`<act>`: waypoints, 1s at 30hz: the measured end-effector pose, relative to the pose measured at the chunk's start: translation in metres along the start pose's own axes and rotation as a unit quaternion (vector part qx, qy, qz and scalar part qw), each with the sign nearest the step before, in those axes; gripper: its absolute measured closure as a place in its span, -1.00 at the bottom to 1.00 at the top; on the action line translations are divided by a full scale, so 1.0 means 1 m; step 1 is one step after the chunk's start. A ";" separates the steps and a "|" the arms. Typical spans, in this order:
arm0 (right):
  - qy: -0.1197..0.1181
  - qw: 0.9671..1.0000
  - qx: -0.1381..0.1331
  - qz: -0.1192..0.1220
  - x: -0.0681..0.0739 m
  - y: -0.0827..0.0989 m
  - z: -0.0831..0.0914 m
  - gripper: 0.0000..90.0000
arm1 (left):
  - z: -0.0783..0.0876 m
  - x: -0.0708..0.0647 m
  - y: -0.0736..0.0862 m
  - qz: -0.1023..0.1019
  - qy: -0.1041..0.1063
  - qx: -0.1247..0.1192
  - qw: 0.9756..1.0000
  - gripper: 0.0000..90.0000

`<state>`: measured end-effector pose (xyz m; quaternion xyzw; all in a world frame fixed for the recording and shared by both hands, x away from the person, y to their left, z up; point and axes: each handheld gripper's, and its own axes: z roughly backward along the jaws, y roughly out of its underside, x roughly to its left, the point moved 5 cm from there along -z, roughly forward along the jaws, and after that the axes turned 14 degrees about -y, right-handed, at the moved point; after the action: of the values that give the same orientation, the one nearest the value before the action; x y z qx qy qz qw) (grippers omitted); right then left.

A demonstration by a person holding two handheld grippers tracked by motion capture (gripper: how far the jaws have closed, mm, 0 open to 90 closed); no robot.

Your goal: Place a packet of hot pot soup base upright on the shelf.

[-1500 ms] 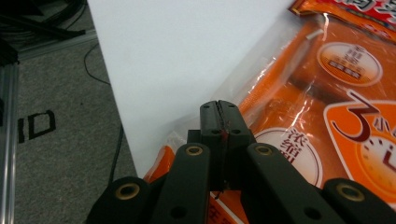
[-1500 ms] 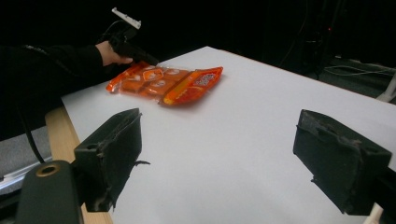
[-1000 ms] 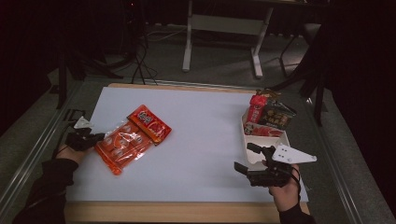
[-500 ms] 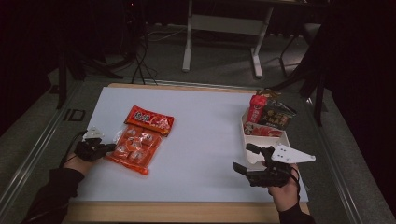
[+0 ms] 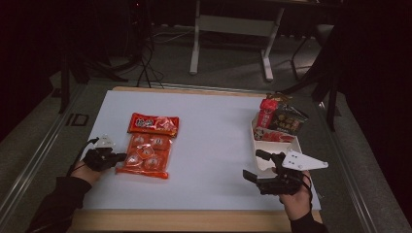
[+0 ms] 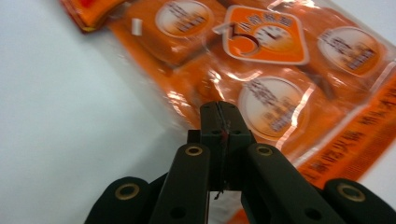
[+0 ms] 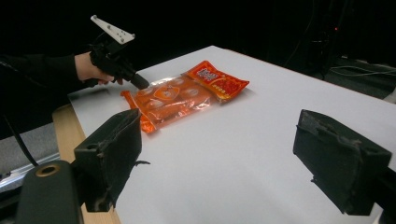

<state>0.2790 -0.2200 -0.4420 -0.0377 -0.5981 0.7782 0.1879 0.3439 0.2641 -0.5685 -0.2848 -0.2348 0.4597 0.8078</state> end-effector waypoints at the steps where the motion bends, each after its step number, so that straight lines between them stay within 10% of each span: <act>1: 0.001 1.000 0.001 0.001 0.000 0.000 0.000 -0.66 | 0.000 0.003 -0.002 0.008 -0.005 0.001 1.000 1.00; 13: -0.002 1.000 0.004 -0.003 -0.001 0.002 -0.002 -0.66 | -0.022 0.032 -0.023 0.044 -0.045 -0.010 0.998 1.00; 30: -0.001 1.000 0.009 -0.004 -0.002 0.006 -0.002 -0.66 | -0.049 0.000 -0.042 0.025 0.001 0.012 1.000 1.00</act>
<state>0.2801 -0.2204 -0.4488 -0.0329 -0.5914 0.7827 0.1913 0.4007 0.2351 -0.5757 -0.2812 -0.2211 0.4821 0.7998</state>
